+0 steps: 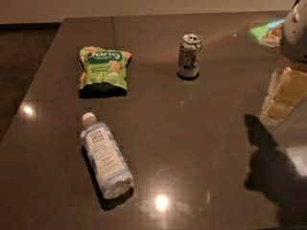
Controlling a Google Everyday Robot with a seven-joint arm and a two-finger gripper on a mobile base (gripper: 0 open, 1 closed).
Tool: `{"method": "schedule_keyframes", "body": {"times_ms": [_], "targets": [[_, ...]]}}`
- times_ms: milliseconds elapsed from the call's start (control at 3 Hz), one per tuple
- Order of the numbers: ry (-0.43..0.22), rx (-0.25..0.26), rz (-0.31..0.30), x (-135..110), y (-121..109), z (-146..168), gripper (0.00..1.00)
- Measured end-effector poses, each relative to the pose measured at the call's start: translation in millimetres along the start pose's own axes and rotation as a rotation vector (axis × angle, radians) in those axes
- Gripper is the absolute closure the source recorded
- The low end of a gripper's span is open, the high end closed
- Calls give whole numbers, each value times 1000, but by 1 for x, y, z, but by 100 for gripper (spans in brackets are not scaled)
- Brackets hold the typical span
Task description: Place blue plastic bottle upright
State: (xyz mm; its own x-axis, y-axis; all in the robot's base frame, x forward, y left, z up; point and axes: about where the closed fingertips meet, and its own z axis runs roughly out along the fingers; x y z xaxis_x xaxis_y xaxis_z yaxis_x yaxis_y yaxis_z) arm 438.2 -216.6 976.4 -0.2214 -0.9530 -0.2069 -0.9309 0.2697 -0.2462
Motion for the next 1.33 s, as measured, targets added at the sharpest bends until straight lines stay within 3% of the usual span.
{"method": "schedule_keyframes", "body": {"times_ms": [667,1000,1333], "targets": [[-10,-19,5,-7,-1,-1,0],[-14,-41,17,-35,1,1,0],[4,-65,63,-79,11,17,0]]}}
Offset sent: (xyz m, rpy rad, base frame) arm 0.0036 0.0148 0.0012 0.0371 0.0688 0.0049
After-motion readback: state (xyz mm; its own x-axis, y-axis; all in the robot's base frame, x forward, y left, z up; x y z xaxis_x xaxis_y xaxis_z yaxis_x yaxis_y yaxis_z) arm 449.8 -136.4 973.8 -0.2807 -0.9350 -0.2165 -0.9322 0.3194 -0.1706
